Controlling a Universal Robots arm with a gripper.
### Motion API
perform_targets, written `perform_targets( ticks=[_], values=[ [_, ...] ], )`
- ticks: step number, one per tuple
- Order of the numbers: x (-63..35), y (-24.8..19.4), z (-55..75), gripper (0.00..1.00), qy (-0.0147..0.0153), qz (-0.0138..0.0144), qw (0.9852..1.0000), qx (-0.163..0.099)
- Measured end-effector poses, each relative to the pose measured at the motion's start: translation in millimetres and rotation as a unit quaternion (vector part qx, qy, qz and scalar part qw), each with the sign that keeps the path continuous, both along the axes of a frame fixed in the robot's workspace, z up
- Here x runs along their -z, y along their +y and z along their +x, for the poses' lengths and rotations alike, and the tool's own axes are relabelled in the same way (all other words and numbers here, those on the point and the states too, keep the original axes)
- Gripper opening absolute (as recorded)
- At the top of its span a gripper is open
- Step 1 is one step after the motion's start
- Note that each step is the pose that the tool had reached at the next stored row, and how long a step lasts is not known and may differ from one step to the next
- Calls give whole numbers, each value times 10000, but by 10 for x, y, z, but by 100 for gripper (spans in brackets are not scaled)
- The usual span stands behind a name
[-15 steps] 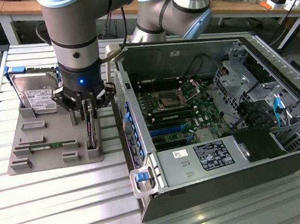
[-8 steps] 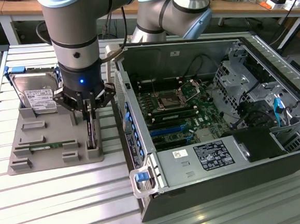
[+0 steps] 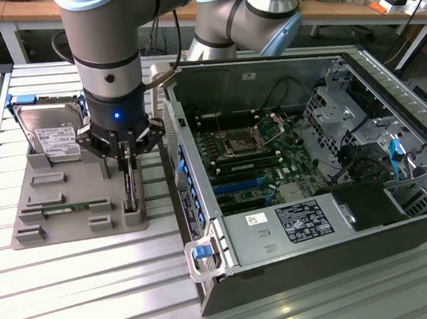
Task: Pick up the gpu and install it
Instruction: 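Pick up the gpu and move the gpu toward the slot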
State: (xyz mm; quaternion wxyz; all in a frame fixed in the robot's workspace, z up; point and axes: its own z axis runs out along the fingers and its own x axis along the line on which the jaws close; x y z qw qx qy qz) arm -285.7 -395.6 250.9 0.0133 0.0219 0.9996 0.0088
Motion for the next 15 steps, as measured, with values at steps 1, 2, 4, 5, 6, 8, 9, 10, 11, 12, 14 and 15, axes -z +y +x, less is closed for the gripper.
perform_targets(
  ticks=[1, 2, 4, 5, 6, 8, 9, 10, 11, 12, 14, 15],
  values=[
    [0, 0, 1, 26, 0, 0, 10000, 0],
    [0, 0, 1, 26, 0, 0, 10000, 0],
    [-1, 0, 2, 26, 0, 0, 10000, 0],
    [-4, 0, 3, 26, -2, 1, 10000, 0],
    [-13, 0, 2, 26, 1, -1, 10000, 0],
    [-40, 0, 2, 26, 0, 0, 10000, 0],
    [-55, 0, 2, 26, 0, 0, 10000, 0],
    [-71, 0, 2, 26, 0, 0, 10000, 0],
    [-84, 0, 2, 26, 0, 0, 10000, 0],
    [-96, 0, 2, 26, 0, 0, 10000, 0],
    [-159, 0, 2, 26, -1, 0, 10000, 0],
    [-171, 0, 2, 26, 1, 0, 10000, 0]
  ],
)
